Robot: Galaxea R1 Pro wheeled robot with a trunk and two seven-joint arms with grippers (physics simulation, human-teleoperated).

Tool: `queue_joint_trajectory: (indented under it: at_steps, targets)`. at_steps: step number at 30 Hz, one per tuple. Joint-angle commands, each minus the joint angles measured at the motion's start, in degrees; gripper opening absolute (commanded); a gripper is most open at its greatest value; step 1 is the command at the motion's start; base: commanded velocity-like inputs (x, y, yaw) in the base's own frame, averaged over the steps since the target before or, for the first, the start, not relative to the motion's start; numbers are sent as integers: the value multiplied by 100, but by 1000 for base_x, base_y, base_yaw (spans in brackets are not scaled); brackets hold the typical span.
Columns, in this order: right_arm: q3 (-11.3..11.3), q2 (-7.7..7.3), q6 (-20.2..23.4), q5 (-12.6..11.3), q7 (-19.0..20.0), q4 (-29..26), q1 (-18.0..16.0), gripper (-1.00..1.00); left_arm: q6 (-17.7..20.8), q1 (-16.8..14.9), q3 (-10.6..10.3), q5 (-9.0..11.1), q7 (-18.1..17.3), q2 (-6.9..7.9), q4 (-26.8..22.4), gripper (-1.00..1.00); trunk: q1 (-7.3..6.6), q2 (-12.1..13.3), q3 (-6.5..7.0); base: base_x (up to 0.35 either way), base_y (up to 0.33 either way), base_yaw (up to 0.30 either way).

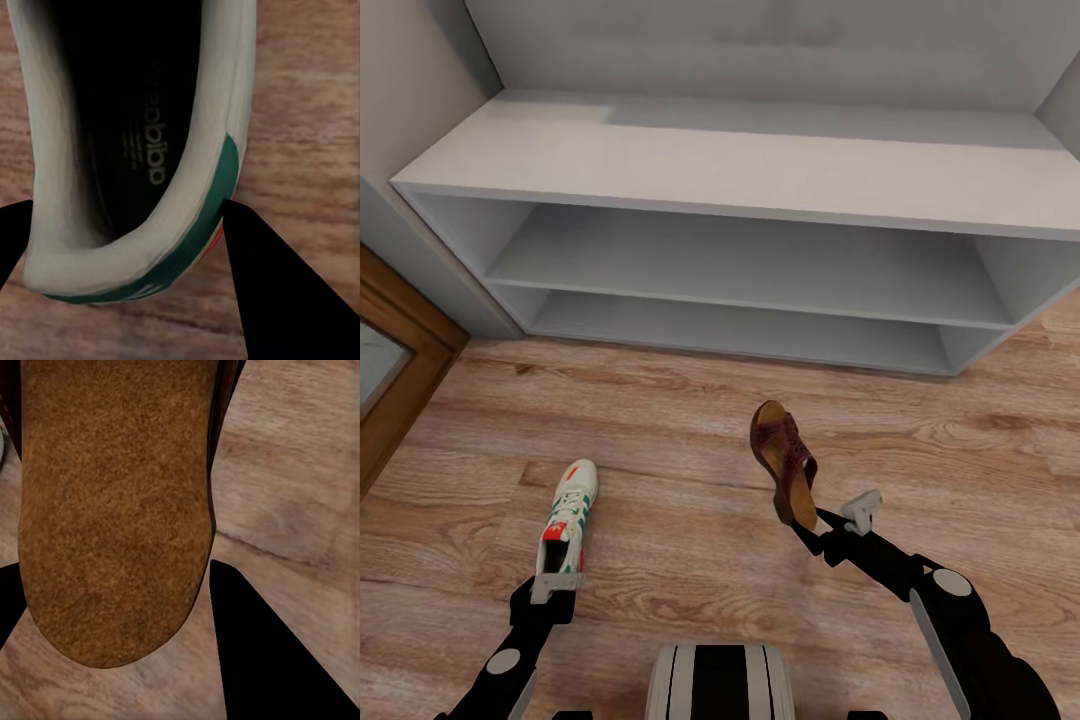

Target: Pick up the two gym shoes and the two sandals from the corridor floor and place them onto the hallstand (shoe rack) in the corridor, making sure they are on the rack and not on the floor. Arrange them so the two gym shoes are next to each other and the two sandals are next to each other.

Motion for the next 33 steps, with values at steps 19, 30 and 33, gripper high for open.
queue_joint_trajectory:
  at_steps: [19,30,33]
  targets:
    - [-12,1,59,-20,28,-10,-2,-100,-99,8,-13,-67,27,7,-5,-100,-1,-1,-3,0,0,0]
    - [-12,1,61,-20,28,-10,-2,-100,-99,13,-13,-67,20,7,-21,-100,-11,4,86,0,0,0]
    - [-12,2,59,-20,28,-10,-2,-100,-99,11,-13,-67,19,7,-27,-100,-19,8,152,0,0,0]
